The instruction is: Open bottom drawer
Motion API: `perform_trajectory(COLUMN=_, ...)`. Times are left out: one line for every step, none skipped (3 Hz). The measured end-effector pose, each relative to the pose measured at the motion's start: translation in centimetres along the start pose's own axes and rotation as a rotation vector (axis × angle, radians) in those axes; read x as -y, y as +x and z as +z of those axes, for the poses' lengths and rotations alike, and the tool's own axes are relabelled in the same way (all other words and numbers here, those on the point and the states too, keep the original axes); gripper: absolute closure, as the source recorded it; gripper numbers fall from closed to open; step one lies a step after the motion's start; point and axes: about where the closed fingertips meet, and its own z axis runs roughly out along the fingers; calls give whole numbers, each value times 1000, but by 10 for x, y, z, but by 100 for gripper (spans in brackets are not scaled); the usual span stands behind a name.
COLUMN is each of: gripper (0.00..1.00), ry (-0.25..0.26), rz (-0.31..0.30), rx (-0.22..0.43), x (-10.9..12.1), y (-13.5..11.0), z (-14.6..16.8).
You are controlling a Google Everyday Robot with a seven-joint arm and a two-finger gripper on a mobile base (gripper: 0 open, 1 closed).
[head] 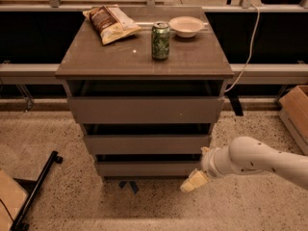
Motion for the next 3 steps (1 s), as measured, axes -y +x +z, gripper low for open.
perform_trajectory(gripper=0, ry=-38, rz=55, rx=21, x=12, y=30, z=40)
perform_trajectory(gripper=0, ry=-37, rz=61, rx=25, x=13, y=31, z=44)
perform_trajectory(gripper=0, ry=-29, rz=122, rx=62, x=17, y=45, z=75)
